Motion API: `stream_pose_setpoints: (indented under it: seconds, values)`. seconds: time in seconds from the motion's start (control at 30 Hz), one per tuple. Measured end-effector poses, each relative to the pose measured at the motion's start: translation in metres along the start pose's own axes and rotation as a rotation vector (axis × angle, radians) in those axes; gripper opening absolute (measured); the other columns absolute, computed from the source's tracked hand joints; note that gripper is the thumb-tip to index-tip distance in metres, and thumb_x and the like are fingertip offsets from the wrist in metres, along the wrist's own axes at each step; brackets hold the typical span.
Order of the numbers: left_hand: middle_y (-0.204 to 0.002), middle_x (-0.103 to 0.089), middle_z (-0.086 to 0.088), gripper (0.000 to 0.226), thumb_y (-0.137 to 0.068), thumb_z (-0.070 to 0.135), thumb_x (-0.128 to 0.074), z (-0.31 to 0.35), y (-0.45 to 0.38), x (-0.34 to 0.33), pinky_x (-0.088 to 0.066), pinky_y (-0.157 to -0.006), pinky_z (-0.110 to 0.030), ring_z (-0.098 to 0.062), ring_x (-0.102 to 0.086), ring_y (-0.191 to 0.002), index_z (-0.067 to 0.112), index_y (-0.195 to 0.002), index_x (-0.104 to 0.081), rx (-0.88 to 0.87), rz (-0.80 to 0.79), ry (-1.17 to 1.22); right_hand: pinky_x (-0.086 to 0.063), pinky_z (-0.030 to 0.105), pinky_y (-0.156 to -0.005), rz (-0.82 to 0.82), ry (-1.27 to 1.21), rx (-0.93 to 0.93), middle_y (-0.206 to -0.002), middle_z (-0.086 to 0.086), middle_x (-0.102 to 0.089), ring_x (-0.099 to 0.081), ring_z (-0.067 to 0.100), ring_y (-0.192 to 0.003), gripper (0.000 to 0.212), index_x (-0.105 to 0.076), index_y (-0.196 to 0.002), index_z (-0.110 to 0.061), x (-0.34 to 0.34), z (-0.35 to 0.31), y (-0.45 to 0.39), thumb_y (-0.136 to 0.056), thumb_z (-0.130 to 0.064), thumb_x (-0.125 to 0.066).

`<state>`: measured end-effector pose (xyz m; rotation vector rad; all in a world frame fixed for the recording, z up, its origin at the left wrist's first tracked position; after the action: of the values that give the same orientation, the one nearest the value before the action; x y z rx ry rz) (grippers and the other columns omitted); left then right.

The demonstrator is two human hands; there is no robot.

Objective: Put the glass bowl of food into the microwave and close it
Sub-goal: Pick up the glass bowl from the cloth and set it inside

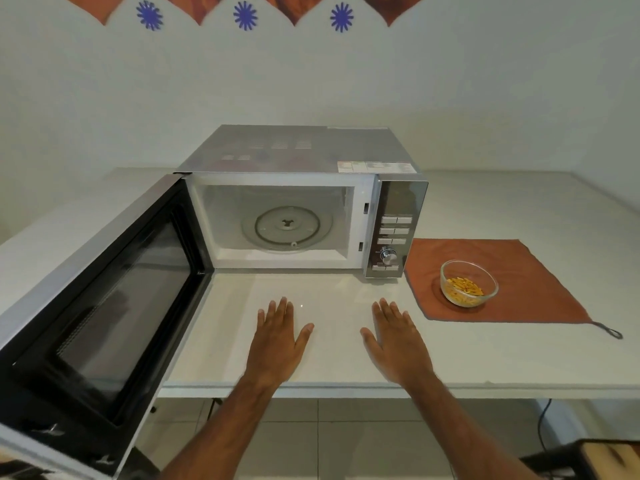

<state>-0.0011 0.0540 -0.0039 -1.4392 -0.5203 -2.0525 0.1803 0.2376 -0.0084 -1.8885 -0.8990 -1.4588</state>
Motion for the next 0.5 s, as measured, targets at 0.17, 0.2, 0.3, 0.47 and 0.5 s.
stream_pose_setpoints:
  seconds: [0.17,0.2,0.3,0.47,0.5]
  values:
    - [-0.176,0.004,-0.006,0.109,-0.083,0.079,0.012,-0.002,-0.004,-0.007,0.008,-0.130,-0.042,-0.025,0.007,-0.162,0.007,-0.165,0.002,-0.023,-0.026,-0.095,0.000,0.039,-0.130,0.000,-0.067,-0.003,-0.174,0.002,-0.005,-0.002,0.019,-0.161,0.073,-0.013,-0.165,-0.017,0.005,-0.002,0.002,-0.104,-0.057,-0.025]
    - [-0.176,0.005,-0.006,0.110,-0.083,0.080,0.012,-0.002,-0.006,-0.008,0.008,-0.130,-0.043,-0.025,0.008,-0.162,0.008,-0.165,0.002,-0.027,-0.029,-0.092,0.000,0.038,-0.130,0.002,-0.127,-0.014,-0.174,-0.001,-0.007,-0.003,0.017,-0.160,0.071,-0.017,-0.164,-0.019,0.007,0.000,0.002,-0.104,-0.056,-0.028]
    - [-0.176,0.006,-0.003,0.102,-0.090,0.078,0.003,0.006,-0.008,-0.008,0.008,-0.130,-0.042,-0.026,0.011,-0.161,0.010,-0.166,0.000,-0.048,-0.002,-0.040,-0.012,0.036,-0.130,0.026,-0.470,-0.085,-0.165,-0.018,-0.023,-0.018,0.009,-0.157,0.056,-0.040,-0.155,-0.027,0.013,0.012,0.002,-0.104,-0.050,-0.044]
    - [-0.172,-0.025,0.004,0.072,-0.105,0.059,-0.035,0.048,-0.014,-0.003,-0.015,-0.130,-0.037,-0.019,-0.012,-0.161,0.019,-0.164,-0.027,-0.148,0.148,0.102,-0.053,0.036,-0.104,0.212,-0.903,-0.173,-0.131,-0.008,-0.068,-0.066,0.000,-0.117,0.019,-0.069,-0.119,-0.023,0.044,0.042,0.000,-0.102,-0.020,-0.063]
    - [-0.163,-0.044,0.005,0.063,-0.104,0.055,-0.042,0.060,-0.015,0.001,-0.028,-0.126,-0.035,-0.018,-0.030,-0.155,0.021,-0.158,-0.040,-0.178,0.206,0.148,-0.056,0.028,-0.094,0.234,-0.922,-0.197,-0.123,-0.005,-0.072,-0.069,-0.003,-0.107,0.016,-0.071,-0.115,-0.020,0.055,0.049,0.001,-0.102,-0.018,-0.062]
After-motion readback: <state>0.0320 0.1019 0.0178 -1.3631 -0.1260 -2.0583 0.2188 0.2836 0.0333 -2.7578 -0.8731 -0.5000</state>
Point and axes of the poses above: each hand's wrist, its own y-axis away from the middle knuckle, its own x-axis out of the back of the hand, z = x × y, the point moved 5 cm from there along -y, towards the middle knuckle
